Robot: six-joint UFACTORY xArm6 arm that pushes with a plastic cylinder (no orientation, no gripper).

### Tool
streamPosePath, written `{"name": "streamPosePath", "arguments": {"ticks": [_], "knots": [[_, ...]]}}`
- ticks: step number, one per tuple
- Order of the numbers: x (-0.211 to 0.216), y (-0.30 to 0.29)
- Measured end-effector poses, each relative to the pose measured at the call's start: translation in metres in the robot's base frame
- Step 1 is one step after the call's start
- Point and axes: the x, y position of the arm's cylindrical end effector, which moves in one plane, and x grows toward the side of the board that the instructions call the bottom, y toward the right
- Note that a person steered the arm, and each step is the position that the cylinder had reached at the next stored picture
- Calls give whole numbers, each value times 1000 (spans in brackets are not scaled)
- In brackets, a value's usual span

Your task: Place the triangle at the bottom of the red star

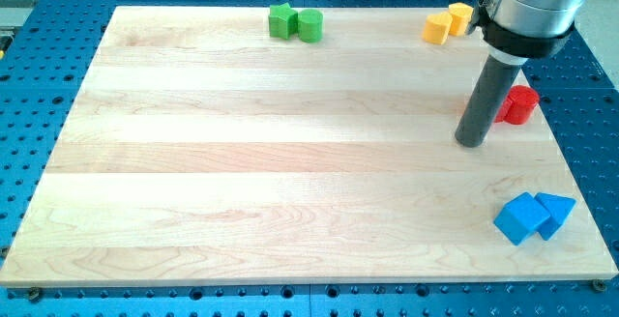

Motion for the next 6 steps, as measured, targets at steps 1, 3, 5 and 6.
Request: {"name": "streamPosePath", "arguments": {"ticks": [1,3,5,6], "knots": [[1,3],[21,40],[111,133],[153,102]]}}
